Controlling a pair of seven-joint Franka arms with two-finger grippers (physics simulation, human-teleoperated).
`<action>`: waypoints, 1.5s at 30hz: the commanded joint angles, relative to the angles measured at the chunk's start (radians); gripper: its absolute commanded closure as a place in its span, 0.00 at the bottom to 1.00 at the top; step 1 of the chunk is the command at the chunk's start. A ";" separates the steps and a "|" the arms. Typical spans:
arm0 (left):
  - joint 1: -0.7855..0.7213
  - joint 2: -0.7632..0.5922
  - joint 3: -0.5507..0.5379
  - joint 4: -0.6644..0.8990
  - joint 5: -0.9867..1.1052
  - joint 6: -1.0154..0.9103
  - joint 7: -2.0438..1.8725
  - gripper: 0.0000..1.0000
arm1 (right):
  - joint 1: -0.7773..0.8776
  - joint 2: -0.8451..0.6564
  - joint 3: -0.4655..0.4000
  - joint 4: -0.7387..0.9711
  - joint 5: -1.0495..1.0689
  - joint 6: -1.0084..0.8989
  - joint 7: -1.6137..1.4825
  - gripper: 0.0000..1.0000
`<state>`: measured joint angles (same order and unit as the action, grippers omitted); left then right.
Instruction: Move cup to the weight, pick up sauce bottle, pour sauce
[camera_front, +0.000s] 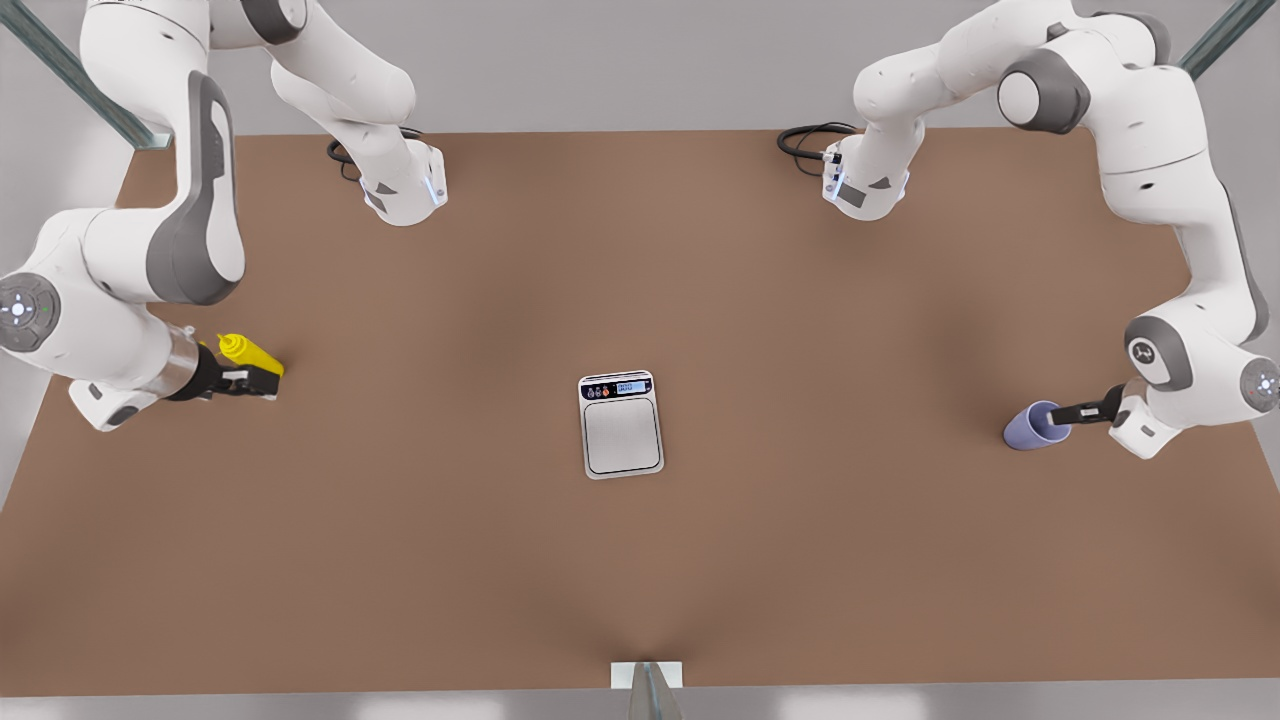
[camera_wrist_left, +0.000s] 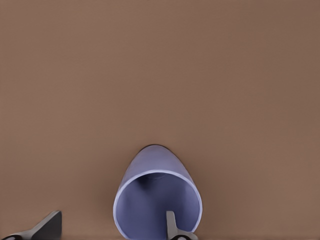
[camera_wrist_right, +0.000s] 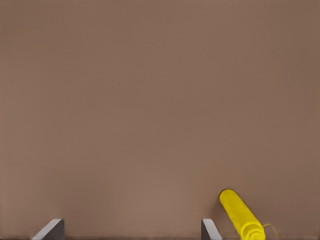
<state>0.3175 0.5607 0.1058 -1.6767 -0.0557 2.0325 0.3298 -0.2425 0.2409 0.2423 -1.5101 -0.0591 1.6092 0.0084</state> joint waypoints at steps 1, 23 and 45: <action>0.000 0.001 0.000 0.000 -0.001 0.000 0.000 0.00 | 0.002 0.000 0.000 0.001 -0.001 -0.003 -0.001 0.00; -0.008 0.076 0.000 0.002 -0.001 0.043 -0.006 0.79 | 0.023 0.047 0.000 0.059 -0.018 -0.060 -0.157 0.00; -0.856 0.151 -0.118 0.434 -0.104 -0.063 -1.541 0.79 | -0.006 0.089 -0.005 0.103 -0.004 -0.066 -0.125 0.00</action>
<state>-0.5643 0.7422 -0.0126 -1.2038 -0.0685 1.9712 -1.2661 -0.2485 0.3311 0.2377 -1.4067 -0.0643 1.5432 -0.1152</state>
